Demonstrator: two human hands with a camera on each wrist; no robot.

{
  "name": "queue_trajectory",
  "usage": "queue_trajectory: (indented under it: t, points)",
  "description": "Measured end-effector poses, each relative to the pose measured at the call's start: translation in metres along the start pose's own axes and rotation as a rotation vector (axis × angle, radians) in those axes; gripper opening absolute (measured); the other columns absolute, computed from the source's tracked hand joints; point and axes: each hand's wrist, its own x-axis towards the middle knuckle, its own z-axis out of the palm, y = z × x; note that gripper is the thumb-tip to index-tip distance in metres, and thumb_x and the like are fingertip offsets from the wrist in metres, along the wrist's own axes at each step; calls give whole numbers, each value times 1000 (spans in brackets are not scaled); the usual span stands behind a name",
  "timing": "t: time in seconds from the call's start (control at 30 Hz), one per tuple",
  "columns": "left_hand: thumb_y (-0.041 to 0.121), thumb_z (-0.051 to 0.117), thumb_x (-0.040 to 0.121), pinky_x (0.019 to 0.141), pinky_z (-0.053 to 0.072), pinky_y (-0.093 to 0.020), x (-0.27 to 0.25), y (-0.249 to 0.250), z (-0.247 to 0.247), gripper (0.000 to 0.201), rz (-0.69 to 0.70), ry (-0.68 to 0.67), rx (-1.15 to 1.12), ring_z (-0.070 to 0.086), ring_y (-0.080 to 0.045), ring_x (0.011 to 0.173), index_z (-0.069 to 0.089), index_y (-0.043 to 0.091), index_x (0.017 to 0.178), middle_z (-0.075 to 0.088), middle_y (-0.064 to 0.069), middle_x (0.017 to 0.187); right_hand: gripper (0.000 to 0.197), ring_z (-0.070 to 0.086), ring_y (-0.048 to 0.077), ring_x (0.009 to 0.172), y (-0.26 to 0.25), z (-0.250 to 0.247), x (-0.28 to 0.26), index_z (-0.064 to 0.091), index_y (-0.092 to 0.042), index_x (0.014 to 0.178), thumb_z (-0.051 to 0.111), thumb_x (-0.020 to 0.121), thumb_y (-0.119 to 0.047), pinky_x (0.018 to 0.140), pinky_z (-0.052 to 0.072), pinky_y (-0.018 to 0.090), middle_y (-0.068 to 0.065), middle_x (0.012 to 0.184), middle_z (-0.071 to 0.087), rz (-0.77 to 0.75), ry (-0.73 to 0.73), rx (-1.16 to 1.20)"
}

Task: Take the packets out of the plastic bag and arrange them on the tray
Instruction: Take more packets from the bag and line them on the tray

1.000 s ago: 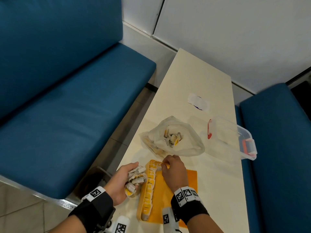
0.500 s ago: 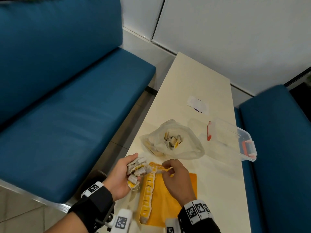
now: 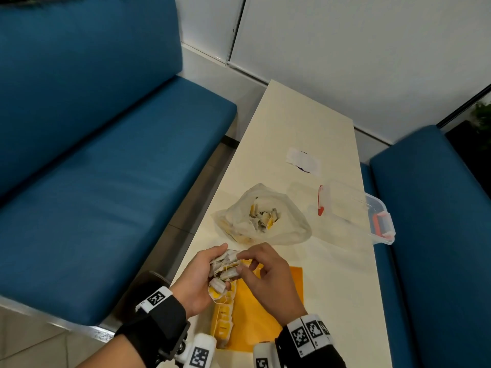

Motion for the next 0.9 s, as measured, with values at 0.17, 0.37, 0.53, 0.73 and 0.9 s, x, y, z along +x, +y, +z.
queue_trajectory:
  t: [0.17,0.37,0.53,0.73,0.9]
  points:
    - [39,62,94,51,44,-26,3,-4,1,39,-1,-9,9,56,-19,69,61,6,114,59,-14,91,13,62,11,81,0,-6,3,71,-26,83,76,83,-14,68,43,10,-11,85,64,8,-10,-2]
    - [40,65,92,47,46,-25,6,-4,-4,43,-17,-18,-27,52,-21,70,59,5,117,61,-16,93,21,66,9,80,0,-14,4,69,-29,81,75,84,-9,71,56,24,-9,82,70,112,15,89]
    - [39,62,94,47,47,-25,8,-5,-3,43,-23,-11,-43,54,-21,69,59,5,120,63,-17,97,21,64,7,78,-2,-16,5,71,-28,92,72,88,-8,71,56,20,-5,84,71,215,0,149]
    - [38,62,94,45,47,-24,7,-3,-1,39,-11,24,-38,54,-20,65,62,3,113,63,-18,90,10,69,11,64,-7,-19,6,69,-20,89,66,92,-11,59,49,21,2,72,72,306,-94,176]
    - [37,60,96,48,46,-25,7,-5,2,37,-10,0,-29,55,-19,66,62,4,113,62,-14,88,9,68,18,69,-6,-17,6,69,-18,86,74,85,-10,62,55,28,5,74,71,342,-59,279]
